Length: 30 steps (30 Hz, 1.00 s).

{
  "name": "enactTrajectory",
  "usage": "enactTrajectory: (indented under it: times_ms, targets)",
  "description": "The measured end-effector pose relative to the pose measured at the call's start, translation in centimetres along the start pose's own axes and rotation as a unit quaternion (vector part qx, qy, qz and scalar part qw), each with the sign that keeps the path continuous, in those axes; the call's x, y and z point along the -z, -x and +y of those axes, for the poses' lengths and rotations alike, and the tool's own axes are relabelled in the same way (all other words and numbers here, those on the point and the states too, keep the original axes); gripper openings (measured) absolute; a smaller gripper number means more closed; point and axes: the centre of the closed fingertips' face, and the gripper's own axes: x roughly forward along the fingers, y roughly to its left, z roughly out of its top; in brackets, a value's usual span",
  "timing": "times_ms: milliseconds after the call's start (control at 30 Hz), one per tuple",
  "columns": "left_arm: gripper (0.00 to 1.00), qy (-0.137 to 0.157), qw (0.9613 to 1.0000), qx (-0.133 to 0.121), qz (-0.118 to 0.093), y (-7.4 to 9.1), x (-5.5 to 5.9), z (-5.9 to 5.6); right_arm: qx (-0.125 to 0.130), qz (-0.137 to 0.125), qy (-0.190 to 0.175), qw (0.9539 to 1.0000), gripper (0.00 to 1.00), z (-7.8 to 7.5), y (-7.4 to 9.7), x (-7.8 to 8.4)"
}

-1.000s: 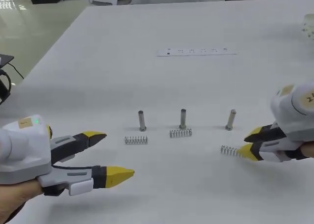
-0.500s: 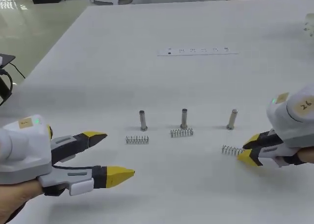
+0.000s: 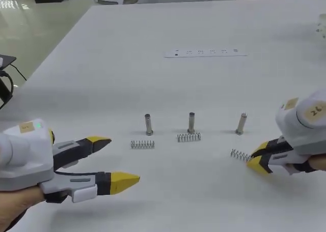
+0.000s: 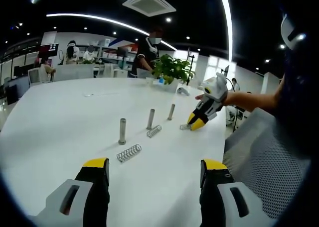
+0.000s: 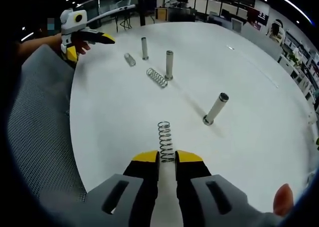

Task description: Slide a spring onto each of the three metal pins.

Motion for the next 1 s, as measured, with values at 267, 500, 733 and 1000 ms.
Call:
enactTrajectory:
  times_ms: [267,500,733,1000]
  targets:
    - [0.7,0.0,1.0,0.001,0.0,0.0,0.0,0.0,0.0,0.0,0.013,0.9999,0.08,0.1,0.1,-0.1]
    - [0.7,-0.002,1.0,0.004,0.001,0.0,0.0,-0.1,-0.001,0.0,0.022,0.9998,0.08,0.2,0.3,-0.5]
    - [0.68,-0.003,1.0,0.007,0.001,0.2,-0.1,-0.2,-0.007,-0.002,0.037,0.9993,0.08,0.7,0.2,-1.5]
    - [0.67,-0.011,0.9998,0.013,0.007,0.2,-0.2,-0.5,-0.02,-0.009,0.068,0.9975,0.08,1.8,0.0,-3.8]
